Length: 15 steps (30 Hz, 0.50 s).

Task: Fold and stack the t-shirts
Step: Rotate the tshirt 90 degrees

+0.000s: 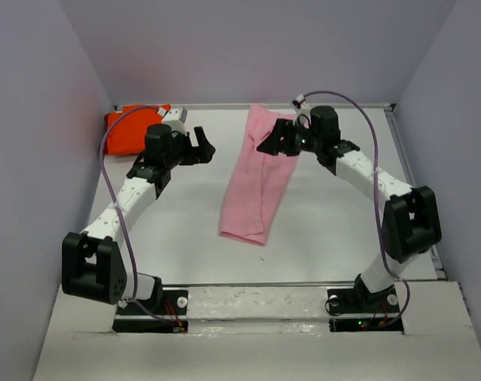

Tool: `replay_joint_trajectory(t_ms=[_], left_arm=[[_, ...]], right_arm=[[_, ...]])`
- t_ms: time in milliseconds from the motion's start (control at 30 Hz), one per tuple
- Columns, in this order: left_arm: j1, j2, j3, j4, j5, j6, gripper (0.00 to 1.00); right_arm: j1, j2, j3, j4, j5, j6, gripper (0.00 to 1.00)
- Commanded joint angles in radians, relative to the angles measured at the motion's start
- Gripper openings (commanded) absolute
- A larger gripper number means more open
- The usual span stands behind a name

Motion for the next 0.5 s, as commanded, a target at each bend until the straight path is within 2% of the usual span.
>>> replay_joint_trajectory(t_ms=[0, 100, 200, 333, 467], left_arm=[[0.004, 0.074, -0.016, 0.073, 0.138, -0.080, 0.99], [-0.005, 0.159, -0.005, 0.073, 0.261, -0.140, 0.99], [-0.016, 0.200, -0.031, 0.073, 0.295, -0.215, 0.99], [-0.079, 0.136, -0.229, 0.261, 0.252, -0.310, 0.99], [-0.131, 0.064, -0.356, 0.289, 0.190, -0.341, 0.99]], right_arm=[[0.058, -0.165, -0.336, 0.145, 0.129, 0.037, 0.84], [0.122, -0.306, -0.552, 0.183, 0.206, 0.078, 0.84], [0.165, -0.396, -0.672, 0.226, 0.243, 0.138, 0.83], [0.214, -0.479, -0.866, 0.274, 0.291, 0.201, 0.82], [0.254, -0.512, -0.943, 0.312, 0.292, 0.247, 0.81]])
